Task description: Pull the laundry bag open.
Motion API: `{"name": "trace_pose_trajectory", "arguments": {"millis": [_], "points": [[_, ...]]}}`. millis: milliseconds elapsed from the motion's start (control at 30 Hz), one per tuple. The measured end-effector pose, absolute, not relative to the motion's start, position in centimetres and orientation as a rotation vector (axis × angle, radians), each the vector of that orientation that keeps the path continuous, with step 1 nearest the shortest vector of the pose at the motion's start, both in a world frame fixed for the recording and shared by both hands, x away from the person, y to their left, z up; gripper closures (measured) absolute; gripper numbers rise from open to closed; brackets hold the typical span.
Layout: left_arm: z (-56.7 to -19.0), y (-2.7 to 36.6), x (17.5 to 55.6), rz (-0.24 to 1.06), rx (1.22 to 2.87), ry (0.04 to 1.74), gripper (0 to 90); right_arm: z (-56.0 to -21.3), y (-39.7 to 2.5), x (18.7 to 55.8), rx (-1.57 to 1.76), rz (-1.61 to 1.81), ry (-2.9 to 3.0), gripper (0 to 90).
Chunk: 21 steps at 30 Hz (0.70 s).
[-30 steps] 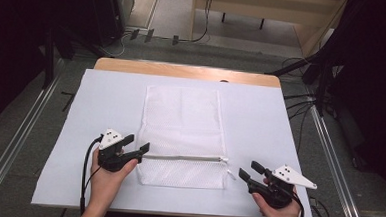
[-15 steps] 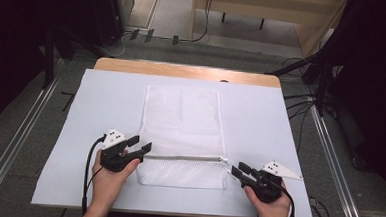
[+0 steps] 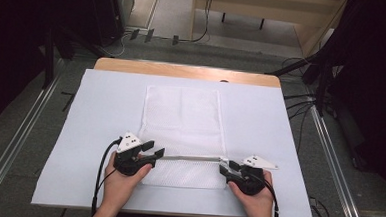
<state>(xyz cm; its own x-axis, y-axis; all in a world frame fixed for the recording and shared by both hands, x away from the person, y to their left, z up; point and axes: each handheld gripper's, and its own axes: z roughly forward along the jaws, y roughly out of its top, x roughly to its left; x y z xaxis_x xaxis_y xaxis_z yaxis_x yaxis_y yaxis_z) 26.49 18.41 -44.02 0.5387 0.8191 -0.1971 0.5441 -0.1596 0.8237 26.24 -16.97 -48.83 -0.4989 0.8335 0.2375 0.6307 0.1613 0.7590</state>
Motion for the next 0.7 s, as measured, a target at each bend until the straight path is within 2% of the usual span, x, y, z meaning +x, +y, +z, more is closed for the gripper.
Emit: {"name": "trace_pose_trajectory", "arguments": {"millis": [133, 233, 367, 700], "points": [[-44.1, 18.1, 26.5, 0.36, 1.841, 1.117, 50.6, -48.8, -16.3, 25.9, 1.383, 1.203, 2.204, 59.5], [-44.2, 17.5, 26.5, 0.328, 1.836, 1.12, 50.6, -48.7, -15.5, 25.5, 1.363, 1.092, 2.162, 74.4], [-44.3, 16.1, 26.4, 0.271, 1.831, 1.104, 51.8, -48.7, -15.0, 25.3, 1.356, 1.084, 2.161, 89.0], [-44.3, 8.1, 27.0, 0.173, 1.899, 1.018, 57.8, -47.8, -15.1, 24.4, 1.291, 1.203, 2.111, 90.0]]}}
